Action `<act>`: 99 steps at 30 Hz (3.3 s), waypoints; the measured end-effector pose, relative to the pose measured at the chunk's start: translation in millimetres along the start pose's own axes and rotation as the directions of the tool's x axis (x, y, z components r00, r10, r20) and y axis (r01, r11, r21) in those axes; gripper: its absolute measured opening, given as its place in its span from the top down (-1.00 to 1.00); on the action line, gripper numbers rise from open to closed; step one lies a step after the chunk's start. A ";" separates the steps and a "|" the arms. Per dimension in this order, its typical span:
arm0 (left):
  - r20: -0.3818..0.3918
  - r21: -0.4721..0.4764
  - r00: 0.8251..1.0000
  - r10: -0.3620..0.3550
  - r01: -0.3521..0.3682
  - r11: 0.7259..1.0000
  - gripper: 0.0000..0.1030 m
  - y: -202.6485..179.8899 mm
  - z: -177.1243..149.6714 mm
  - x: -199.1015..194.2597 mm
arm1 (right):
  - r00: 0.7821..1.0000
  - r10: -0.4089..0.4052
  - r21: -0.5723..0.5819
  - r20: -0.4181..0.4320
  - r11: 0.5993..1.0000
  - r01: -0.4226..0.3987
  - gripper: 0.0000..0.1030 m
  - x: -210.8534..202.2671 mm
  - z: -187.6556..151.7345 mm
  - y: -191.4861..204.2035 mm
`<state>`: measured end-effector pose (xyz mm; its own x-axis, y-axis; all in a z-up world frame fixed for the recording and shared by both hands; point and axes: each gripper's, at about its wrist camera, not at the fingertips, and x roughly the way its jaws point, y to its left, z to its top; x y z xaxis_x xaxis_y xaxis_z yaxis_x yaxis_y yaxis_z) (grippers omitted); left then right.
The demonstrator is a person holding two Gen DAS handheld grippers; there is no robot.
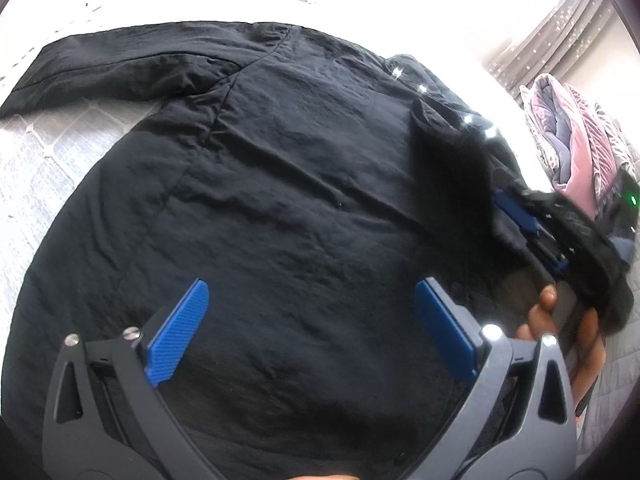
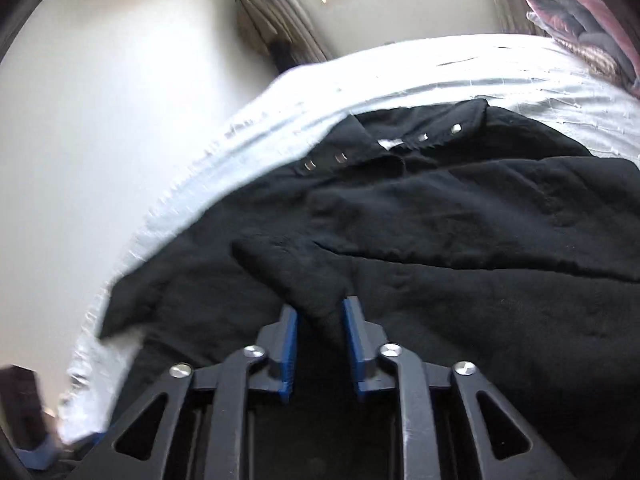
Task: Fold large clothes
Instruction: 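Lift the sleeve with the right gripper, lay it across the coat body, open, then move the left gripper to the other sleeve cuff and close on it, then fold the held sleeve across the coat body with the left gripper, open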
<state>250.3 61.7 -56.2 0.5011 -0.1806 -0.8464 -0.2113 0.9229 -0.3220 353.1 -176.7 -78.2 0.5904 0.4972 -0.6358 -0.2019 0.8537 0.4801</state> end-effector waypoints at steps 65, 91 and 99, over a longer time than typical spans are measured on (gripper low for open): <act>0.192 -0.635 0.918 0.347 -0.153 0.757 0.86 280.8 182.5 -63.1 | 0.941 -0.294 -0.013 0.169 0.954 0.301 -0.67 -180.0 -125.8 39.4; -0.054 0.332 0.966 -0.252 0.256 0.908 0.12 -142.3 39.7 58.9 | 0.978 -0.207 0.370 0.028 0.911 0.182 -0.67 -179.4 -125.5 -56.8; -0.020 0.250 0.974 -0.224 0.222 0.943 -0.04 -111.0 49.8 38.2 | 0.982 -0.187 0.407 0.001 0.898 0.171 -0.67 -177.6 -128.5 -62.7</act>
<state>334.7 -30.7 -31.7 0.5191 -0.3897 -0.7607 0.1217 0.9146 -0.3856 160.4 -298.7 -73.0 0.6189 0.3283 -0.7135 0.2371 0.7880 0.5682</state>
